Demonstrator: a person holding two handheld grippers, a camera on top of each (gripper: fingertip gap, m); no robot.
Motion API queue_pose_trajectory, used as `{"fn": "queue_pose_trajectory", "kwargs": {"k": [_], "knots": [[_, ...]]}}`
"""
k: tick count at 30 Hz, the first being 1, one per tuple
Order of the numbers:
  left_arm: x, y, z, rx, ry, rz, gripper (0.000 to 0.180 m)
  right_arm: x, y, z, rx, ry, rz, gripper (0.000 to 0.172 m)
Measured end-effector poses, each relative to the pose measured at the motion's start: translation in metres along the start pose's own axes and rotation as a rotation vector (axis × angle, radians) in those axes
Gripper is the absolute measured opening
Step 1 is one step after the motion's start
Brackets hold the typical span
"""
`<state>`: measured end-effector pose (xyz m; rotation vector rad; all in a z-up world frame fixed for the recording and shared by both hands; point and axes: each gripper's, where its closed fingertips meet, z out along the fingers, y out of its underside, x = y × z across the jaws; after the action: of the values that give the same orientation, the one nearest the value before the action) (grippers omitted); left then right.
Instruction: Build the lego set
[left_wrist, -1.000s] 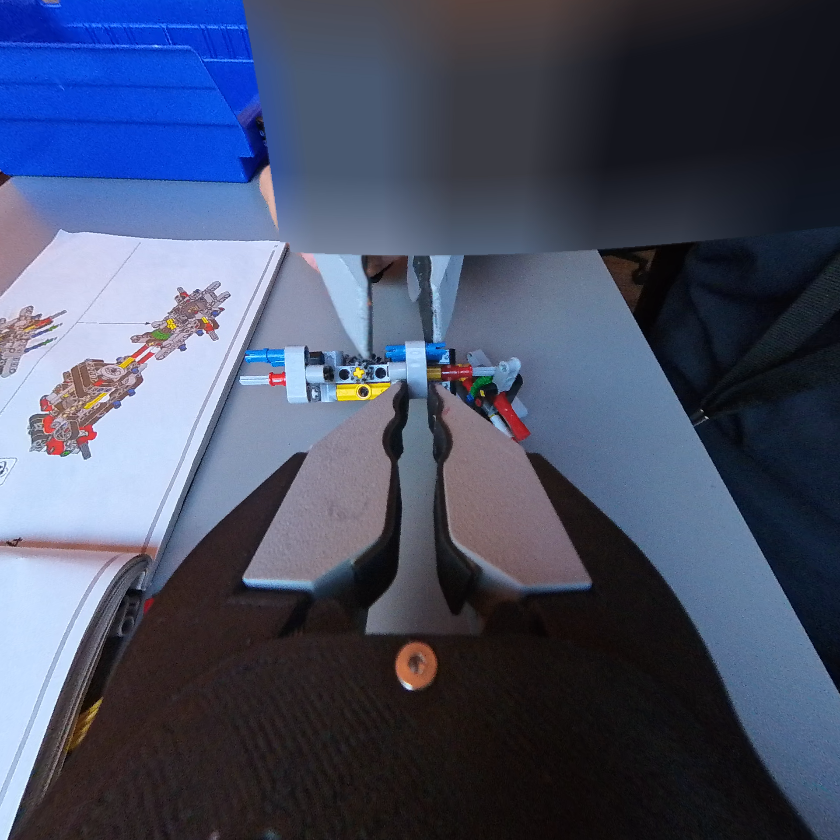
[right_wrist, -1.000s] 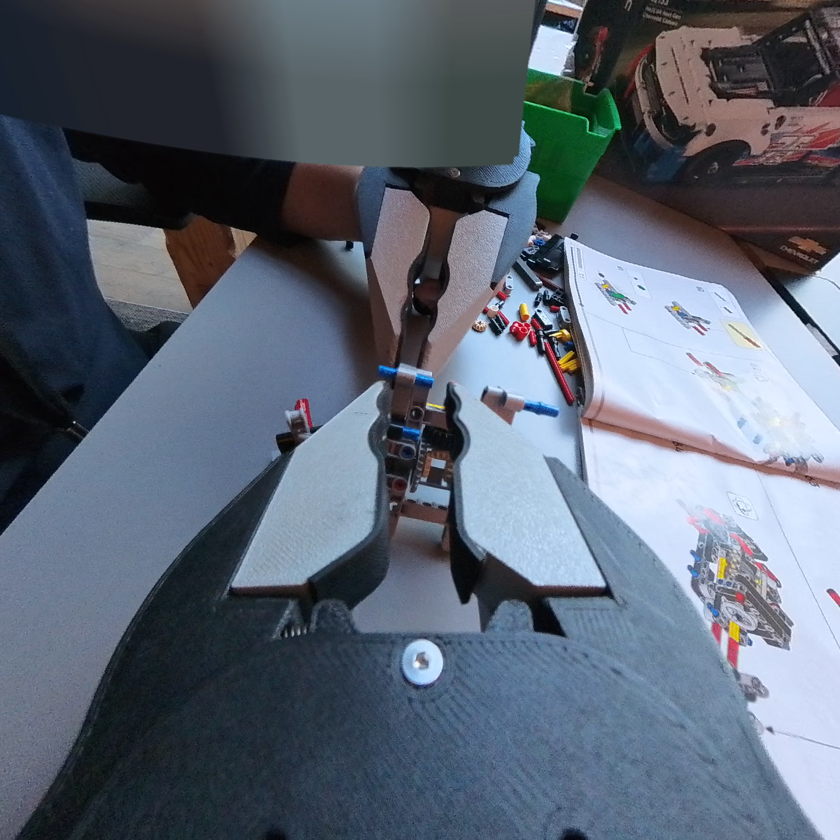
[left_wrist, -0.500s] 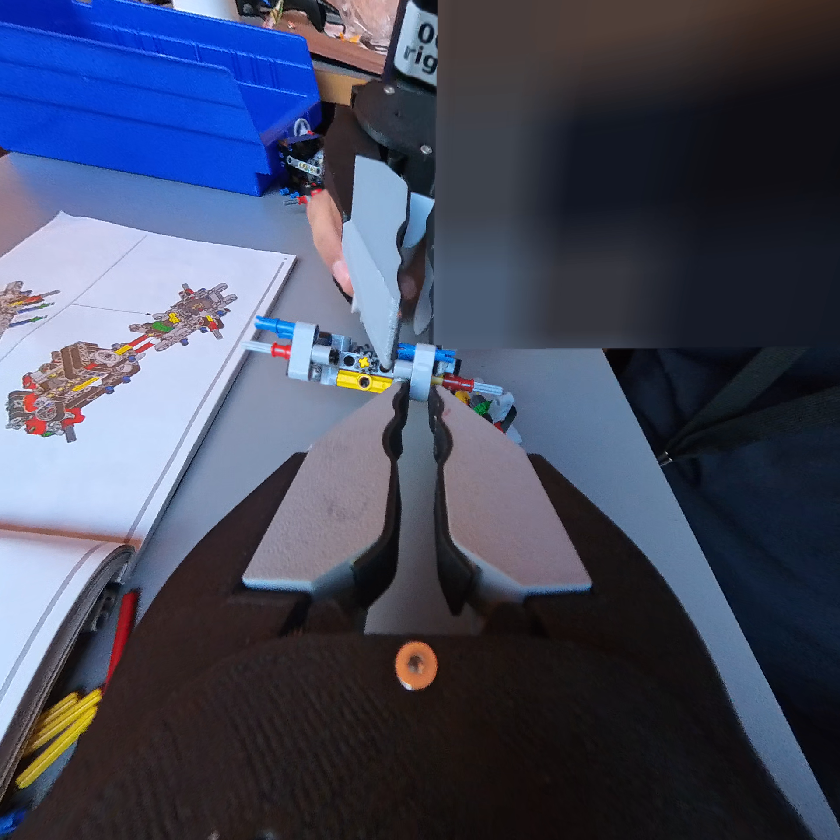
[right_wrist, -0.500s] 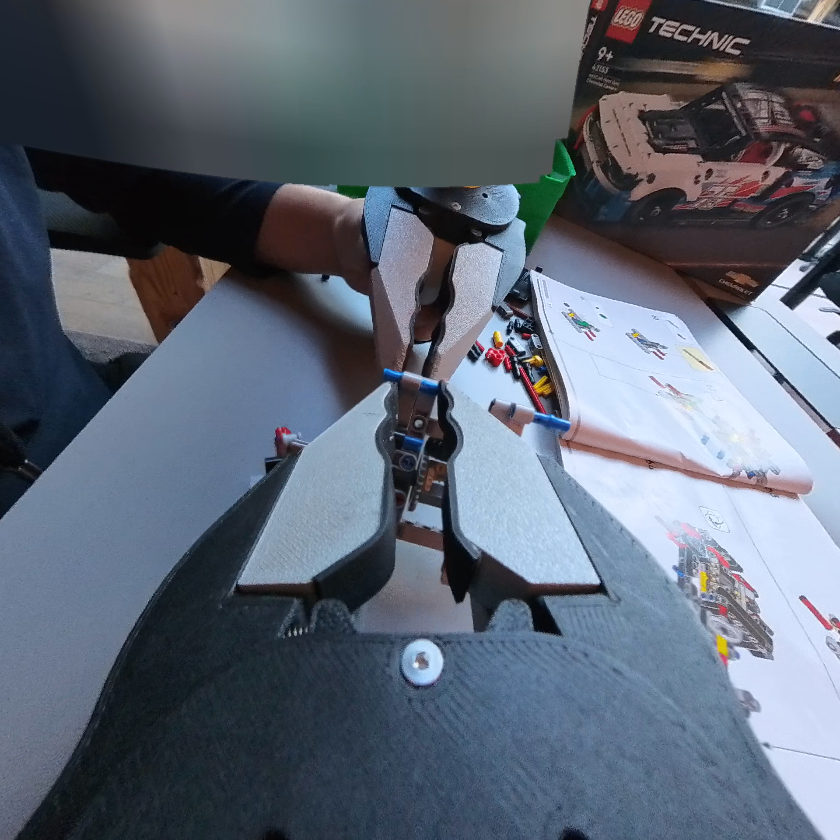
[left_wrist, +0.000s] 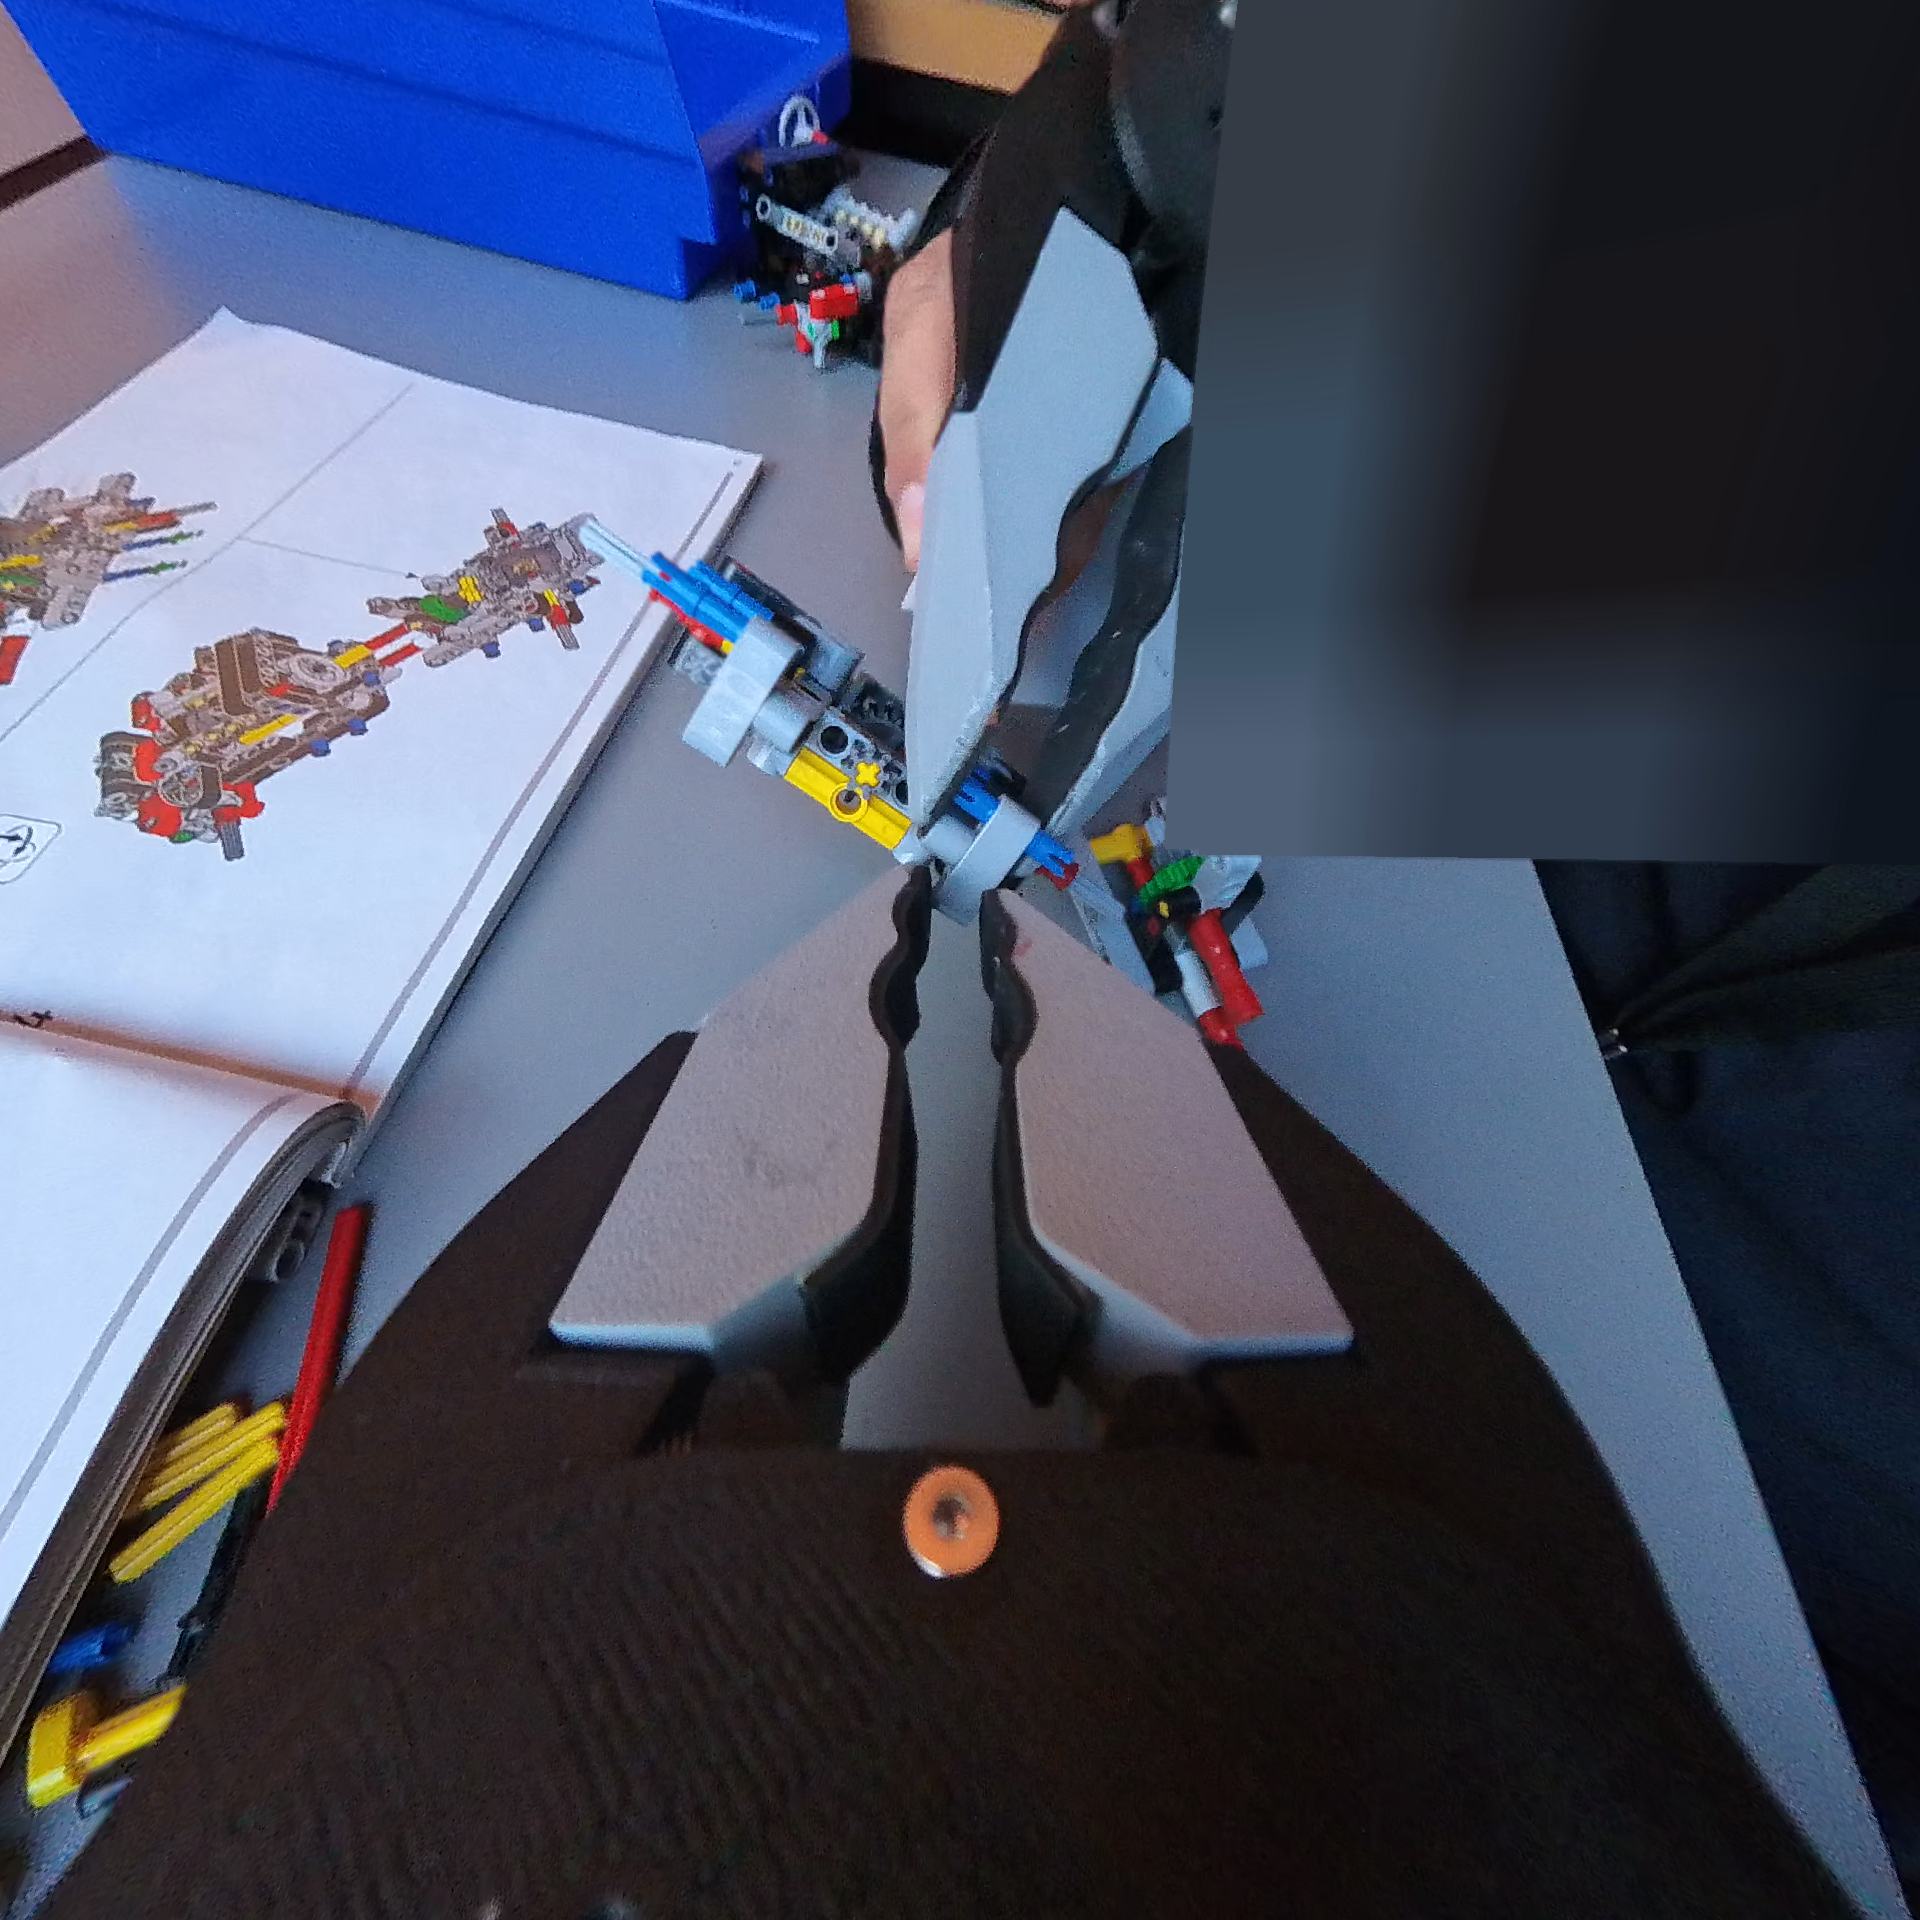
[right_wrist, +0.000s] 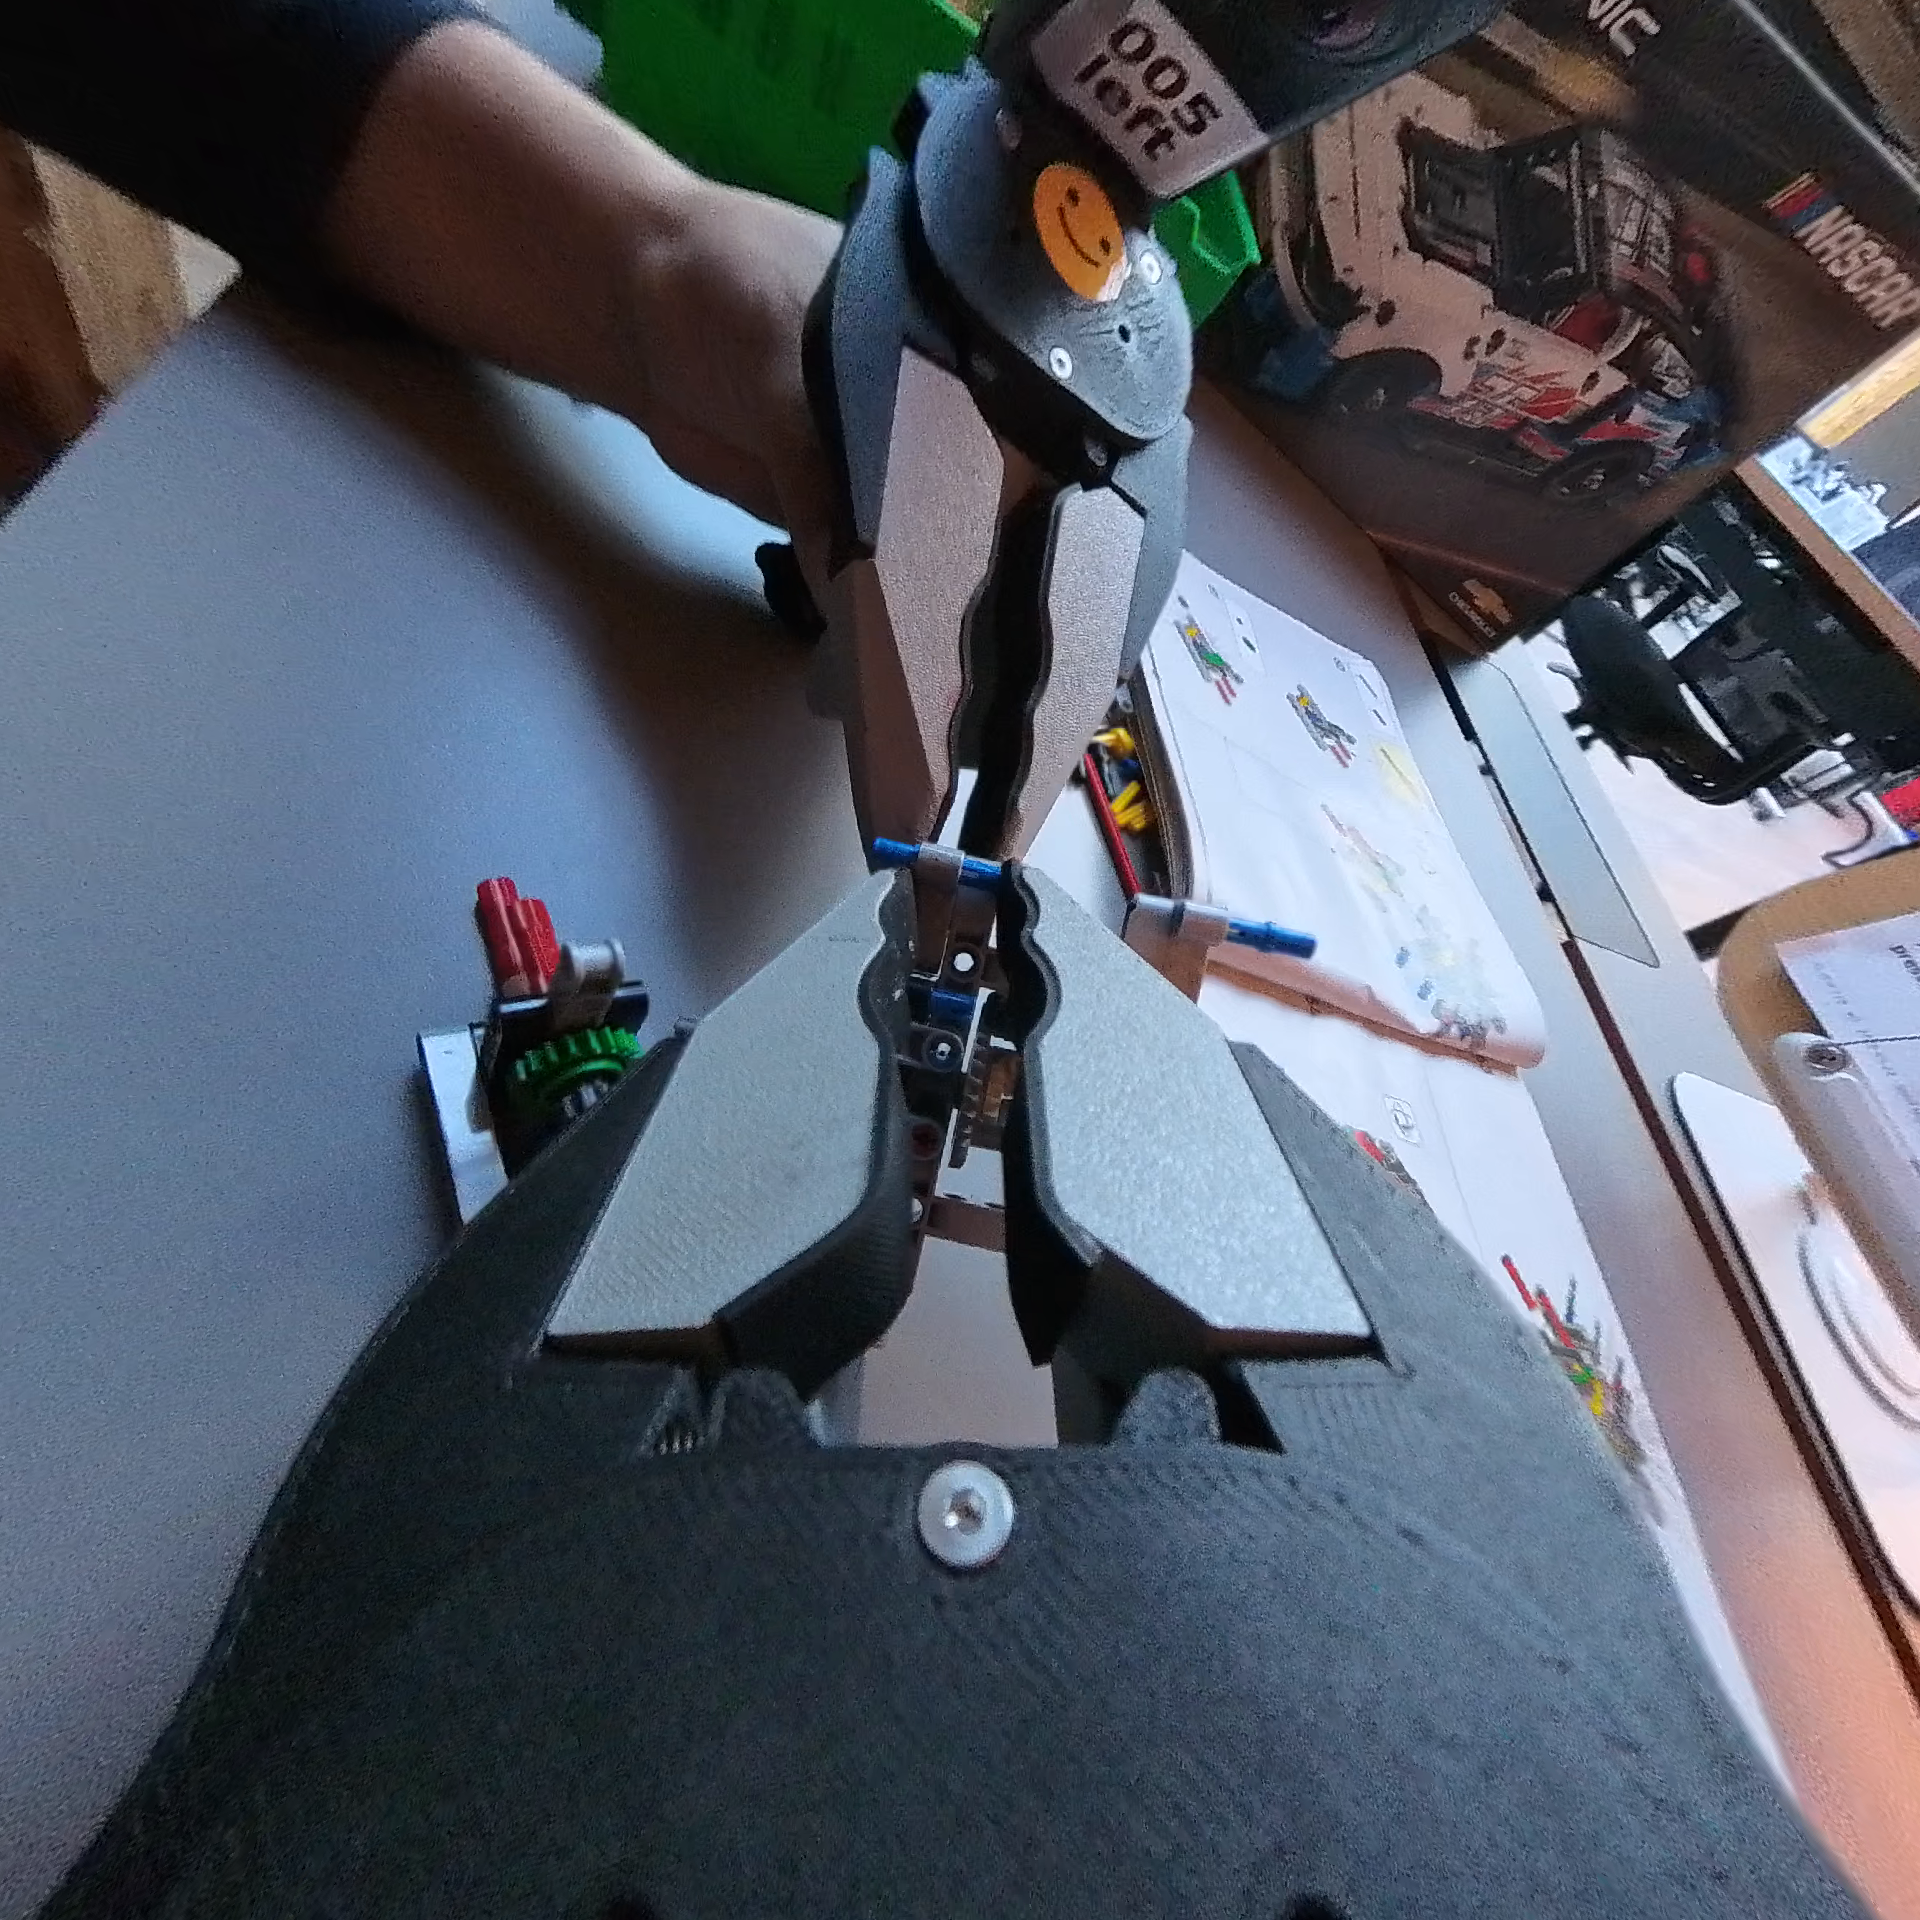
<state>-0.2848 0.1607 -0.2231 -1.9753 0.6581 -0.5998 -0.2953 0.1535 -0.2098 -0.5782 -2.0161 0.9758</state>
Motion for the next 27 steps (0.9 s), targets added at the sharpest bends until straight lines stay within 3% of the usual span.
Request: {"fn": "queue_pose_trajectory", "kwargs": {"k": [4,8,15,27], "knots": [[-0.005,0.001,-0.001,0.011,-0.023,-0.028,0.004,0.003,0.003,0.003,-0.032,0.042,-0.008,0.013],[-0.012,-0.003,-0.006,0.039,-0.064,-0.009,0.004,0.015,0.004,0.005,0.02,0.008,0.212,0.014],[-0.008,-0.003,-0.003,0.037,-0.056,0.016,0.004,0.013,0.006,0.002,-0.014,0.076,0.068,0.017],[0.003,0.0,-0.001,0.021,0.021,0.065,0.004,0.001,0.0,-0.004,0.119,-0.113,0.134,0.013]]}}
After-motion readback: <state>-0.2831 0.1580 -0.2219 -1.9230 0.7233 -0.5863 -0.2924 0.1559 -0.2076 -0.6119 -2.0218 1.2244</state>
